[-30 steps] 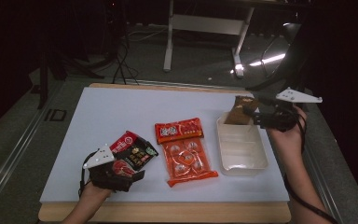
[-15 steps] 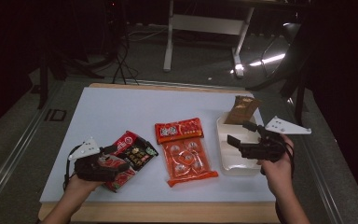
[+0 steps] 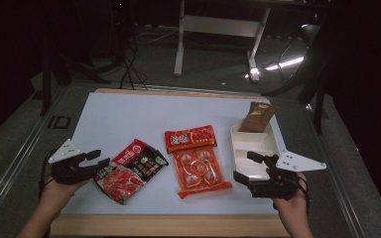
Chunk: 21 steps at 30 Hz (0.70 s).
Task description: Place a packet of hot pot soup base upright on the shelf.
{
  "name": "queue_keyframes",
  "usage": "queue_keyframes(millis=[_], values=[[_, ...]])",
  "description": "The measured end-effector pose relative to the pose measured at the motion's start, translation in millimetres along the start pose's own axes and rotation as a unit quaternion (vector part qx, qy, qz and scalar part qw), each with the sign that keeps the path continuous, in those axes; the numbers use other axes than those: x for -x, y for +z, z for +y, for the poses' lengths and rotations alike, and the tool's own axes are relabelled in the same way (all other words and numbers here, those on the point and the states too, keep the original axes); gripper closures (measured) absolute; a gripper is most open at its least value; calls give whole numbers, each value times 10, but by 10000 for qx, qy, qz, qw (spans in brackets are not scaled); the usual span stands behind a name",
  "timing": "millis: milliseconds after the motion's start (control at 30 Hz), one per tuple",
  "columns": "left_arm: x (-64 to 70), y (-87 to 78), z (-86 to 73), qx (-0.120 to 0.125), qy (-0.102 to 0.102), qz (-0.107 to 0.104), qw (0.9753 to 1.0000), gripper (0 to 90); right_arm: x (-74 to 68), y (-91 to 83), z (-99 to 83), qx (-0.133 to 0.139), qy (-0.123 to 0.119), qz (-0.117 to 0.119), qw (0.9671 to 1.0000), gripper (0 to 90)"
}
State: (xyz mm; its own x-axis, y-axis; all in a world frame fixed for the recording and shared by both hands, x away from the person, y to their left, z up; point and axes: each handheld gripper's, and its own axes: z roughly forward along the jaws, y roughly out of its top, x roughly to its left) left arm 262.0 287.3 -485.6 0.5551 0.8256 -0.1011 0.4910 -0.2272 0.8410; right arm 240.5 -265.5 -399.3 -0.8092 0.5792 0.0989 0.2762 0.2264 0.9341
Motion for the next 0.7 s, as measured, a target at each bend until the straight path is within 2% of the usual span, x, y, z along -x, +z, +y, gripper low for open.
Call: queue_keyframes(millis=[67,133,233,300,400,500,633,700], values=[[-87,22,-38,-163,-10,135,9998,635,-45,-43,-25,130,53,92,9999,176],[-167,63,-75,-382,-15,302,9988,726,-85,-79,-41,182,24,90,9998,176],[-268,136,-151,-624,-72,372,9973,843,-132,-100,-73,172,-12,123,9998,176],[-312,195,-204,-844,-103,341,9958,898,-159,-101,-101,142,-1,191,9997,176],[-331,289,-273,-1195,39,461,9918,899,-188,-94,-118,81,-63,170,9998,176],[-332,346,-309,-1405,66,423,9892,900,-184,-91,-112,67,-45,184,9998,175],[-279,387,-318,-1538,131,260,9877,900,-182,-84,-107,88,-43,199,9998,175],[-259,397,-309,-1588,190,316,9866,900,-175,-74,-116,59,-39,217,9997,175]])
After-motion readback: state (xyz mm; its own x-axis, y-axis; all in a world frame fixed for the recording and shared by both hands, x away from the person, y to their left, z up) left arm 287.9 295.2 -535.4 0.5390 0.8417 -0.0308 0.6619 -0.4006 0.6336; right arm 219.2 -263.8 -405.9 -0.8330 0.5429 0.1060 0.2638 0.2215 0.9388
